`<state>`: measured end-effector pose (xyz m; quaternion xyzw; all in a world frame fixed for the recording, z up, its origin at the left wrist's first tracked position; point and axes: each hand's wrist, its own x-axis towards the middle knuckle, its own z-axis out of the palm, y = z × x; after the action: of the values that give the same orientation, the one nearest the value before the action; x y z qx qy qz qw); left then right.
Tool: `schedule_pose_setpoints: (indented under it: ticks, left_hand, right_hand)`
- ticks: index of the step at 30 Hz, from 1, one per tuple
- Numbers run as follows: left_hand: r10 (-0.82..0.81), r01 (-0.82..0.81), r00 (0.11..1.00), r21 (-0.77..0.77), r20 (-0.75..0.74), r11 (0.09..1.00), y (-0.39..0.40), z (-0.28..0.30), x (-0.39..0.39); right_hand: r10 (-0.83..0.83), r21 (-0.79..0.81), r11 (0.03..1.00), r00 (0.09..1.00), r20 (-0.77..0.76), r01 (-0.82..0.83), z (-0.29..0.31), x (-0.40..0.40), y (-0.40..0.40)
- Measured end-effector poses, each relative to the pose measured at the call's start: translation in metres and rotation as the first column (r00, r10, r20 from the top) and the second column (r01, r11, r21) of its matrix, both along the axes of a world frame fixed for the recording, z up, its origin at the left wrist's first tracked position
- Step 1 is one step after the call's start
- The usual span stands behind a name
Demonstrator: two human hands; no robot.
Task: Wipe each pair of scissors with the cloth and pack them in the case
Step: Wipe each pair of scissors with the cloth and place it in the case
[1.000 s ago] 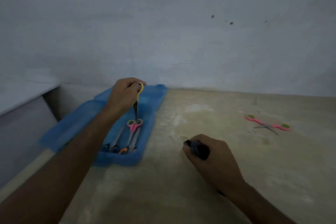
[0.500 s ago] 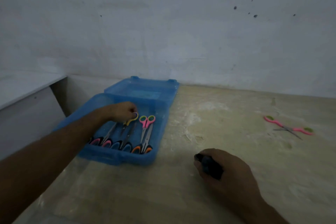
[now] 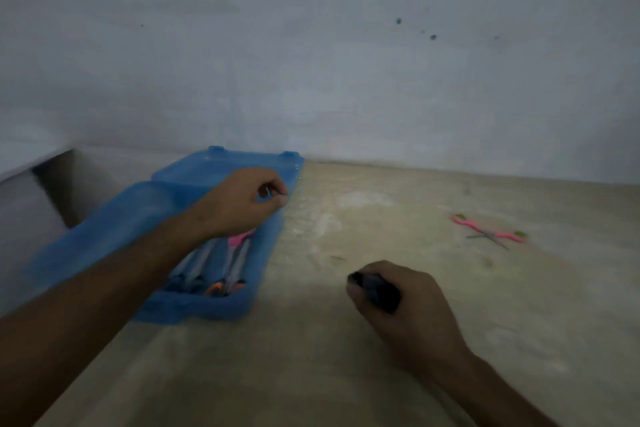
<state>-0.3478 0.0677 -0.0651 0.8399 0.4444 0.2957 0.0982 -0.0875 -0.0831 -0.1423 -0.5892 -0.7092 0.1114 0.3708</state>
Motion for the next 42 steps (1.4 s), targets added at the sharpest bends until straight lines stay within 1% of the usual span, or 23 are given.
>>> schedule_pose_setpoints:
  ticks: [3, 6, 9, 11, 13, 15, 18, 19, 23, 25, 26, 28, 30, 31, 33, 34, 37, 40, 42]
  left_hand:
    - [-0.159, 0.161, 0.986, -0.032, 0.049, 0.986, -0.019, 0.008, 0.070]
    - [-0.305, 0.308, 0.951, -0.074, 0.051, 0.949, -0.028, 0.000, 0.142]
    - [-0.394, 0.394, 0.919, -0.102, 0.022, 0.913, -0.023, -0.019, 0.212]
    - [-0.409, 0.405, 0.912, -0.114, -0.013, 0.907, -0.009, -0.036, 0.252]
    - [-0.386, 0.377, 0.917, -0.096, -0.100, 0.921, 0.012, -0.055, 0.284]
    - [-0.343, 0.336, 0.904, -0.072, -0.257, 0.939, 0.035, -0.069, 0.307]
    - [-0.321, 0.350, 0.827, -0.025, -0.461, 0.937, 0.062, -0.081, 0.328]
    - [-0.325, 0.370, 0.801, -0.011, -0.503, 0.929, 0.067, -0.082, 0.332]
    - [-0.325, 0.445, 0.738, 0.065, -0.591, 0.893, 0.077, -0.078, 0.344]
    - [-0.326, 0.465, 0.726, 0.083, -0.606, 0.881, 0.080, -0.074, 0.346]
    - [-0.337, 0.465, 0.736, 0.077, -0.588, 0.882, 0.079, -0.070, 0.344]
    - [-0.373, 0.467, 0.795, 0.089, -0.479, 0.880, 0.077, -0.064, 0.334]
    - [-0.364, 0.412, 0.887, 0.130, -0.284, 0.902, 0.070, -0.057, 0.322]
    - [-0.327, 0.346, 0.932, 0.112, -0.158, 0.932, 0.063, -0.051, 0.315]
    - [-0.218, 0.220, 0.974, -0.042, 0.058, 0.975, 0.044, -0.040, 0.300]
    - [-0.184, 0.204, 0.972, -0.135, 0.146, 0.970, 0.033, -0.036, 0.291]
    - [-0.148, 0.280, 0.920, -0.343, 0.364, 0.897, 0.000, -0.026, 0.258]
    - [-0.056, 0.370, 0.842, -0.499, 0.537, 0.784, -0.025, -0.022, 0.228]
    - [0.005, 0.441, 0.780, -0.555, 0.626, 0.705, -0.035, -0.020, 0.212]
  right_hand:
    - [-0.092, 0.025, 0.995, 0.996, -0.010, 0.092, 0.015, 0.043, -0.004]
    - [-0.254, 0.038, 0.966, 0.967, -0.006, 0.254, 0.024, 0.101, -0.011]
    - [-0.414, 0.035, 0.910, 0.910, -0.013, 0.414, 0.026, 0.160, -0.019]
    - [-0.477, 0.021, 0.878, 0.878, -0.047, 0.478, 0.023, 0.192, -0.025]
    - [-0.513, 0.011, 0.857, 0.854, -0.081, 0.516, 0.015, 0.216, -0.029]
    - [-0.530, 0.019, 0.844, 0.840, -0.114, 0.535, 0.005, 0.229, -0.032]
    - [-0.520, 0.017, 0.847, 0.833, -0.190, 0.532, -0.007, 0.234, -0.035]
    - [-0.509, 0.022, 0.852, 0.836, -0.205, 0.524, -0.009, 0.235, -0.035]
    - [-0.485, 0.040, 0.861, 0.843, -0.233, 0.507, -0.012, 0.237, -0.032]
    - [-0.487, 0.036, 0.860, 0.840, -0.239, 0.509, -0.012, 0.238, -0.032]
    - [-0.485, 0.036, 0.861, 0.840, -0.245, 0.507, -0.011, 0.238, -0.032]
    - [-0.475, 0.037, 0.865, 0.840, -0.262, 0.501, -0.007, 0.237, -0.032]
    - [-0.457, 0.036, 0.873, 0.840, -0.294, 0.487, -0.001, 0.234, -0.031]
    - [-0.439, 0.023, 0.882, 0.838, -0.325, 0.471, 0.004, 0.231, -0.029]
    - [-0.392, -0.036, 0.910, 0.827, -0.404, 0.413, 0.017, 0.225, -0.024]
    - [-0.376, -0.082, 0.921, 0.818, -0.435, 0.380, 0.024, 0.221, -0.021]
    - [-0.328, -0.206, 0.944, 0.806, -0.493, 0.258, 0.041, 0.206, -0.007]
    - [-0.196, -0.294, 0.955, 0.827, -0.528, 0.039, 0.052, 0.183, 0.007]
    - [-0.070, -0.297, 0.947, 0.823, -0.563, -0.123, 0.054, 0.164, 0.015]
